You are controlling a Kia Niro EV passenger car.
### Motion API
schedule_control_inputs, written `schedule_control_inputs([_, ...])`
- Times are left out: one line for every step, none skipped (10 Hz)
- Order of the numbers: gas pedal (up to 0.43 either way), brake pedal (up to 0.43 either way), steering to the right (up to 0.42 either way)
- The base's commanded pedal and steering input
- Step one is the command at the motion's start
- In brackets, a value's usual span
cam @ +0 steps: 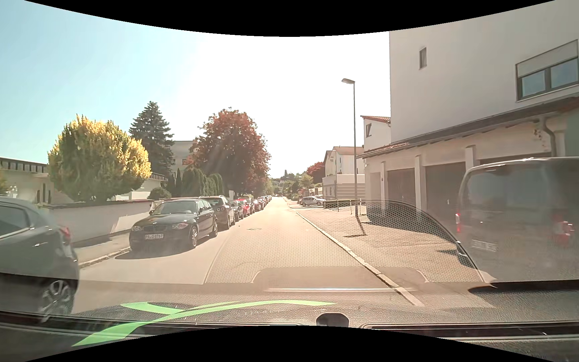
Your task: Follow the waypoints while adhering to traffic rules and regulations
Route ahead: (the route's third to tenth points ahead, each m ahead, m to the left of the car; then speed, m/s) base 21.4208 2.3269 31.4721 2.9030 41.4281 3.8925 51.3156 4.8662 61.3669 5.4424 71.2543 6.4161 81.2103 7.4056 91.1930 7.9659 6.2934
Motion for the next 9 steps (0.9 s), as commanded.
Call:
schedule_control_inputs([0.13,0.0,-0.042])
schedule_control_inputs([0.11,0.0,-0.042])
schedule_control_inputs([0.098,0.0,-0.043])
schedule_control_inputs([0.098,0.0,-0.043])
schedule_control_inputs([0.098,0.0,-0.043])
schedule_control_inputs([0.098,0.0,-0.042])
schedule_control_inputs([0.098,0.0,-0.042])
schedule_control_inputs([0.098,0.0,-0.04])
schedule_control_inputs([0.098,0.0,-0.038])
